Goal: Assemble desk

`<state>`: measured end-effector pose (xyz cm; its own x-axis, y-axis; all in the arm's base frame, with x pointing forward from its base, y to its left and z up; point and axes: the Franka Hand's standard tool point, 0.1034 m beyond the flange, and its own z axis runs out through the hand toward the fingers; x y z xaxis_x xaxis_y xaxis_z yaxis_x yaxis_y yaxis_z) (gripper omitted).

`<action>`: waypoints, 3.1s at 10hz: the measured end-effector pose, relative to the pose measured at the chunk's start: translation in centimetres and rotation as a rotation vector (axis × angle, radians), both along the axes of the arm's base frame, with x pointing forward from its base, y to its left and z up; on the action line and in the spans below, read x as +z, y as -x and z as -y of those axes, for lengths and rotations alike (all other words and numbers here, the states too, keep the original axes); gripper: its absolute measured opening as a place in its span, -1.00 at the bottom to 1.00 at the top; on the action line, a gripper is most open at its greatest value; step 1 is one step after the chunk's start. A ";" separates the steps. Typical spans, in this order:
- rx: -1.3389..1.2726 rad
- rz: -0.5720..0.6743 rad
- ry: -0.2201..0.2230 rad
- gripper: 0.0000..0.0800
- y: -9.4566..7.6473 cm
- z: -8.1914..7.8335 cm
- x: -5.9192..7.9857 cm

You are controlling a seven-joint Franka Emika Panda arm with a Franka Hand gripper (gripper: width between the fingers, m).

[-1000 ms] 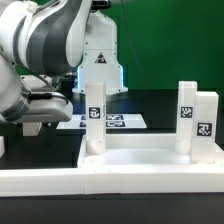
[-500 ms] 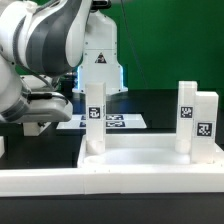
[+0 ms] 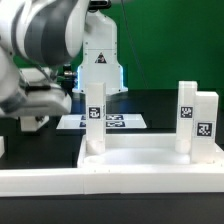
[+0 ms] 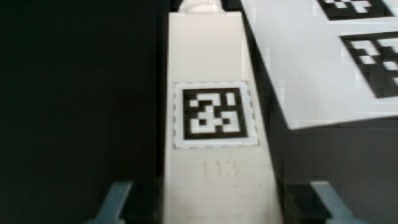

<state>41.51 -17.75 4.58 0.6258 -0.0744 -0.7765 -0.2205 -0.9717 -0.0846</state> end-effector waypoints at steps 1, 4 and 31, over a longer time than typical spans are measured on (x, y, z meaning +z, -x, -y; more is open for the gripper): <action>-0.001 0.027 -0.009 -0.28 -1.4 -0.3 2.1; -0.013 0.113 0.004 -0.28 -4.0 -1.4 7.0; -0.120 1.384 0.390 -0.28 -20.9 -10.9 13.6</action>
Offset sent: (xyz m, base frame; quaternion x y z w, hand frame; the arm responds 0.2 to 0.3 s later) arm 0.0209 0.0202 0.0702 -0.0271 -0.0295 0.0222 0.9990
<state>62.41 -6.82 18.21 0.8202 -0.2417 0.5184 -0.2636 -0.9641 -0.0326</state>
